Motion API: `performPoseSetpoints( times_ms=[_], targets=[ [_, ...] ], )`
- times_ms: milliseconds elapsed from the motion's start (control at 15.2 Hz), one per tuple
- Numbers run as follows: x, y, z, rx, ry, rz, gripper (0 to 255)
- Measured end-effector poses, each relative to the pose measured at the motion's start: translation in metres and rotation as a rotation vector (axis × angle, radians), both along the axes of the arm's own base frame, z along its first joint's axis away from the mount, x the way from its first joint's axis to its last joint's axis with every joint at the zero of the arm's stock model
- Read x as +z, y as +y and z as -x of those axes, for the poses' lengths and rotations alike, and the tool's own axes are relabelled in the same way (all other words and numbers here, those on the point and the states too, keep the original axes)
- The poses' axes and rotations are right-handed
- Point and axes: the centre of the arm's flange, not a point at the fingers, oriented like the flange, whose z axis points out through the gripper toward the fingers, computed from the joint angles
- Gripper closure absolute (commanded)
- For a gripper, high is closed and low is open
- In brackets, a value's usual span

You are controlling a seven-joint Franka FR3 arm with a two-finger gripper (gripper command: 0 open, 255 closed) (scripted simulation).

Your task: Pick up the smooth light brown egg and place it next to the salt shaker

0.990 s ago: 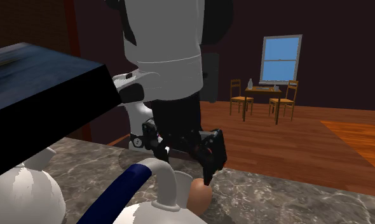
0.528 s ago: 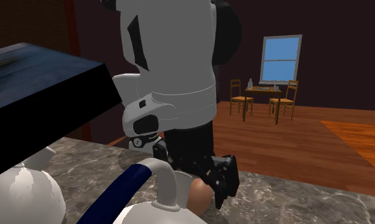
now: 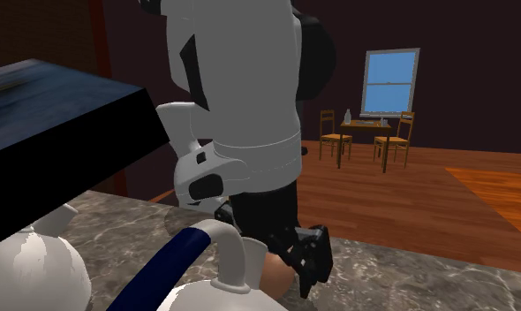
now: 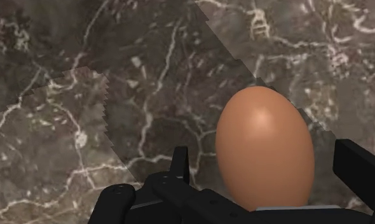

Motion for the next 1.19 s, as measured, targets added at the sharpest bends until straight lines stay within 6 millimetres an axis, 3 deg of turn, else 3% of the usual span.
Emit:
performPoseSetpoints(
  times_ms=[66, 726, 1188],
  targets=[
    [0.000, 0.000, 0.000, 0.000, 0.000, 0.000, 255],
    [0.000, 0.000, 0.000, 0.000, 0.000, 0.000, 255],
    [0.031, -0.001, 0.001, 0.000, 0.000, 0.000, 255]
  ],
)
